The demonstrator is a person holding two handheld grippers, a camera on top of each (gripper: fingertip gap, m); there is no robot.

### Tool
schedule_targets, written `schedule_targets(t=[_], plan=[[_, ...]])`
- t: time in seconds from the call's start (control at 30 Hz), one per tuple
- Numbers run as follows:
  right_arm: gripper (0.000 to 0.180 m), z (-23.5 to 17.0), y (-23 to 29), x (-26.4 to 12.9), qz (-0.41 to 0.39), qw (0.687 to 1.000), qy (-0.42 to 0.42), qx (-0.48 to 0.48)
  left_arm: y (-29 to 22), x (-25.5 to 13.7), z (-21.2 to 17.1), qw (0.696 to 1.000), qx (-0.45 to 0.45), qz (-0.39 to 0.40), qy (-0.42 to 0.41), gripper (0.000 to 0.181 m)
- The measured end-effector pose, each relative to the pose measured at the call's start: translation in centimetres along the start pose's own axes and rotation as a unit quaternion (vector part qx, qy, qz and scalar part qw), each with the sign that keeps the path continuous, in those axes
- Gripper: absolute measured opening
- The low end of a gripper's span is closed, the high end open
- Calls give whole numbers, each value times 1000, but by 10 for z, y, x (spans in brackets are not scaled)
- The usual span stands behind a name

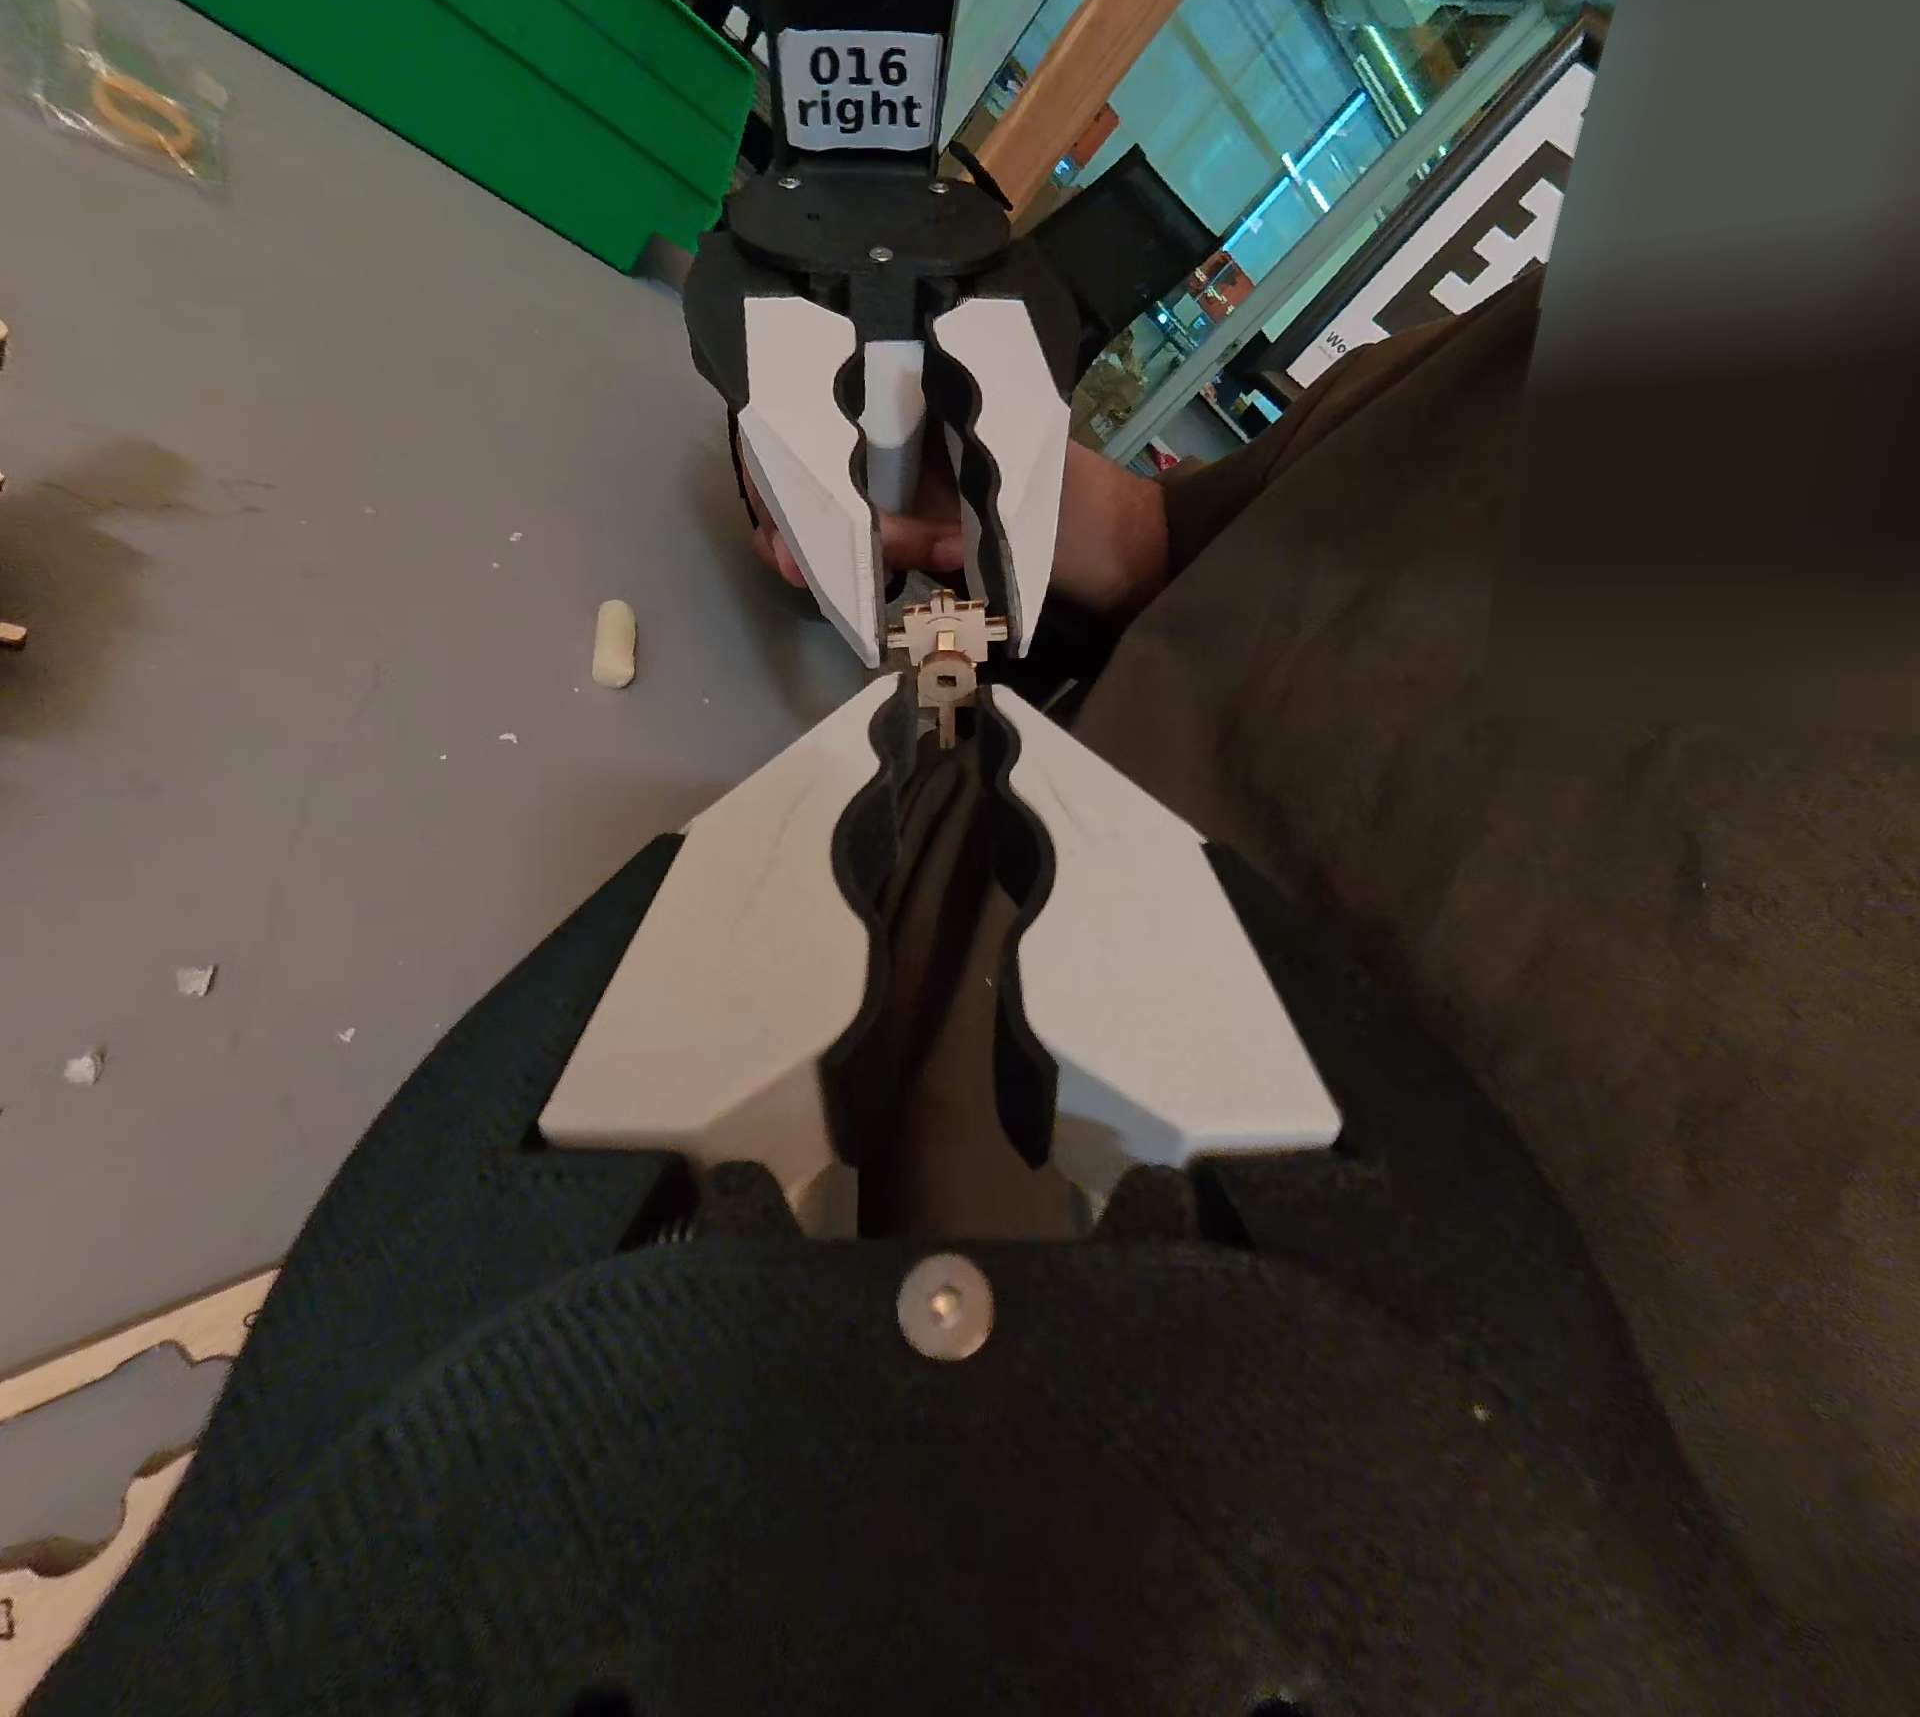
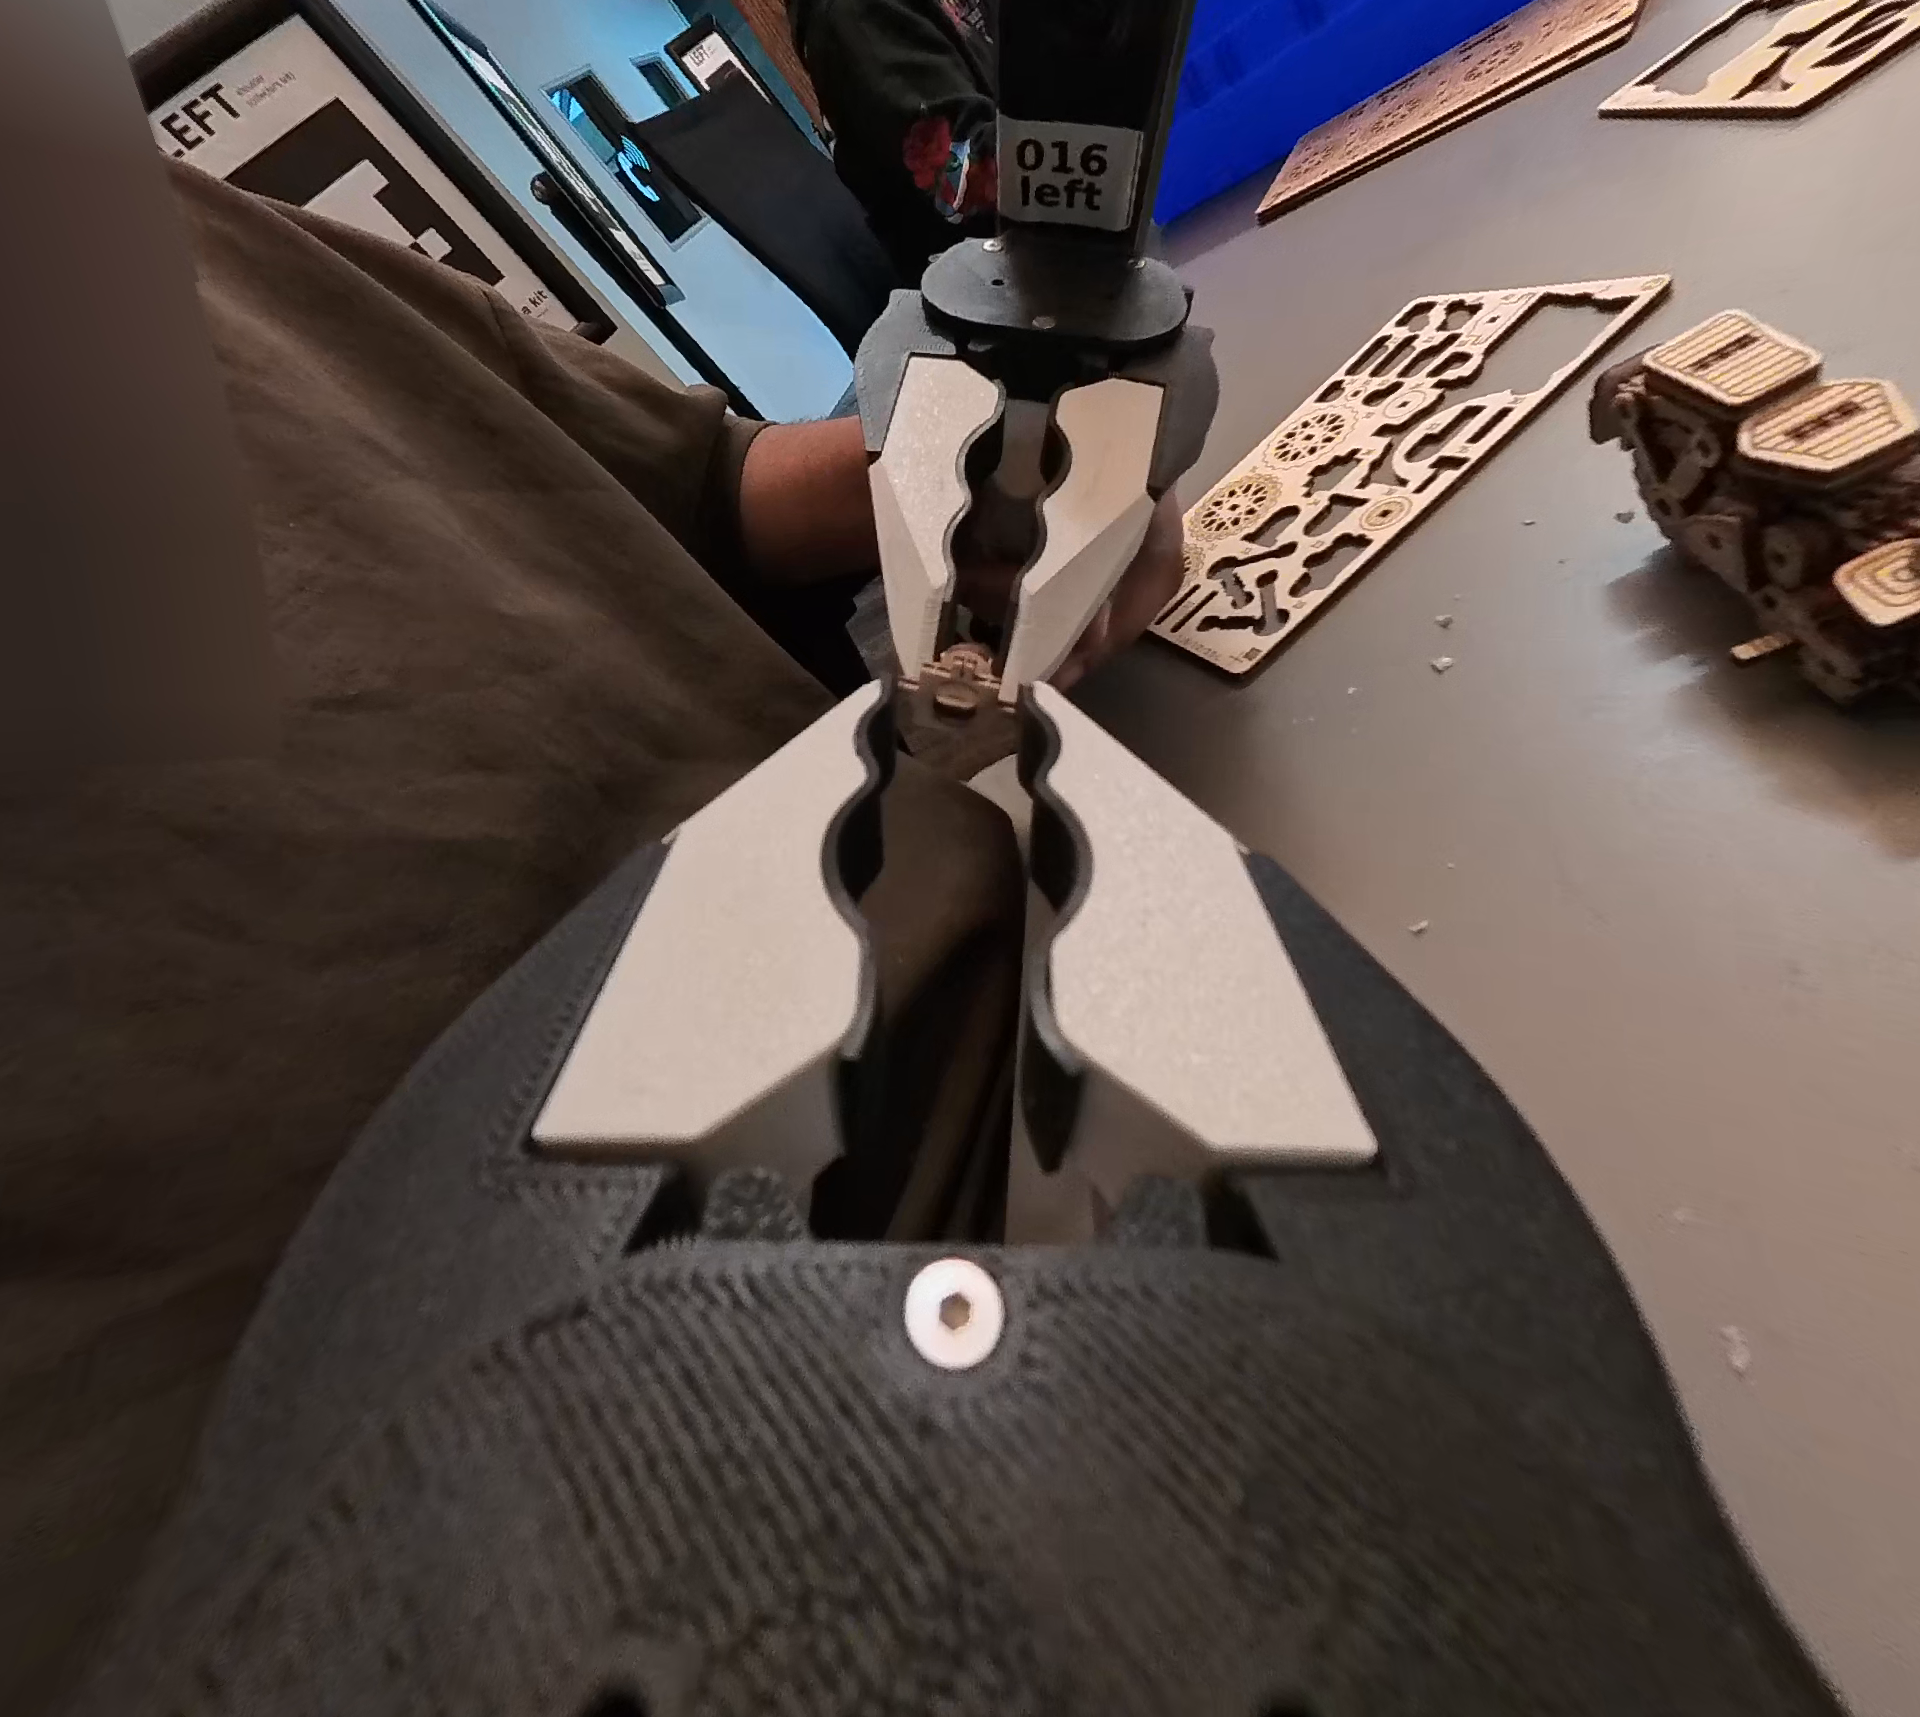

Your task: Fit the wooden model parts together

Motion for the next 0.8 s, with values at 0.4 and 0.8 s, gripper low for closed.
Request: schedule_targets(t=[0.4, 0.8], plan=[[21, 7, -4, -6, -28, 999, -28, -14, 7, -4, 6, 999, -22, 23, -29, 16], [21, 10, -14, -12, -104, 993, -34, -46, 19, -8, 8, 995, -18, 86, -40, 4]])
Point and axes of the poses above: each gripper's, where its closed fingertips meet, x out along the fingers, z out of its top, y = z × x across the jaws, the point moved 5 cm from there along -x, back along the fingers, and after that the axes turned 8 degrees about x, right-handed, at the moved point
